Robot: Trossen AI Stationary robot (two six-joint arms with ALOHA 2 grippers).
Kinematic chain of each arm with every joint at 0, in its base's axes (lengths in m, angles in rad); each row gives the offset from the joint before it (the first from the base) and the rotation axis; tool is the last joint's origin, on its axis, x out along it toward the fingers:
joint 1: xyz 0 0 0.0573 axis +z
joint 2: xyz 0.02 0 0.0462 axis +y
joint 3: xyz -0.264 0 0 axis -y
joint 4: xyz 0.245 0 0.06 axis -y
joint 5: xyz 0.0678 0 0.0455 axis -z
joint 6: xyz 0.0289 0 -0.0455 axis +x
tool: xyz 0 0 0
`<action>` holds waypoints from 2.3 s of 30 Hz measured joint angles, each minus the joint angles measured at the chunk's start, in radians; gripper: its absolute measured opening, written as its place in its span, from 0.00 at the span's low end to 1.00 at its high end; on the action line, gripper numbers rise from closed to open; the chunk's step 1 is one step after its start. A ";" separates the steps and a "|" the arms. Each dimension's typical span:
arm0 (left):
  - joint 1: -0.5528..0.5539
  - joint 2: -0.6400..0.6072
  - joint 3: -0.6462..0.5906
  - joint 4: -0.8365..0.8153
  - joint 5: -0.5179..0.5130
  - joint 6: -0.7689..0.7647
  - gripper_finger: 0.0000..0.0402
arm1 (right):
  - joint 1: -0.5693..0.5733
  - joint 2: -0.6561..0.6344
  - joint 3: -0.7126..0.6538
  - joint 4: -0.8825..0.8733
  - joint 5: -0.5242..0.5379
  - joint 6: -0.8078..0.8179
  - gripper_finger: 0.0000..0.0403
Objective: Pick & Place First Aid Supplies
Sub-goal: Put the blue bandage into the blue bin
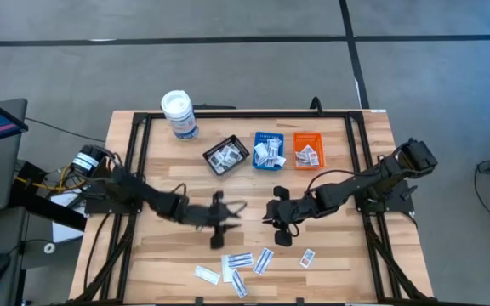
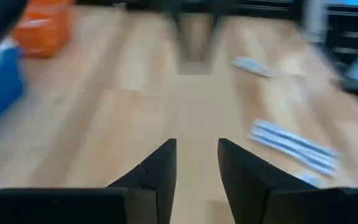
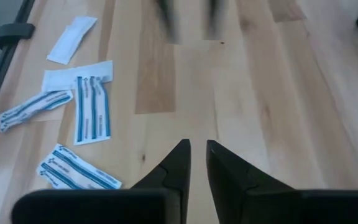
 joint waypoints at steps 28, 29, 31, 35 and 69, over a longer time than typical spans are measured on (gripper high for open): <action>-0.125 0.005 0.001 -0.003 -0.001 0.024 0.29 | 0.188 0.344 0.012 0.303 -0.023 -0.033 0.44; -0.125 0.005 0.001 -0.004 -0.001 0.024 0.29 | 0.189 0.351 0.013 0.304 -0.023 -0.033 0.45; -0.125 0.005 0.001 -0.004 -0.001 0.024 0.29 | 0.189 0.363 0.016 0.298 -0.033 -0.044 0.46; -0.125 0.005 0.001 -0.004 -0.001 0.024 0.29 | 0.189 0.386 0.020 0.271 -0.038 -0.100 0.44; -0.125 0.006 0.001 -0.003 0.000 0.024 0.29 | -0.192 -0.080 0.013 -0.158 0.801 -0.314 0.01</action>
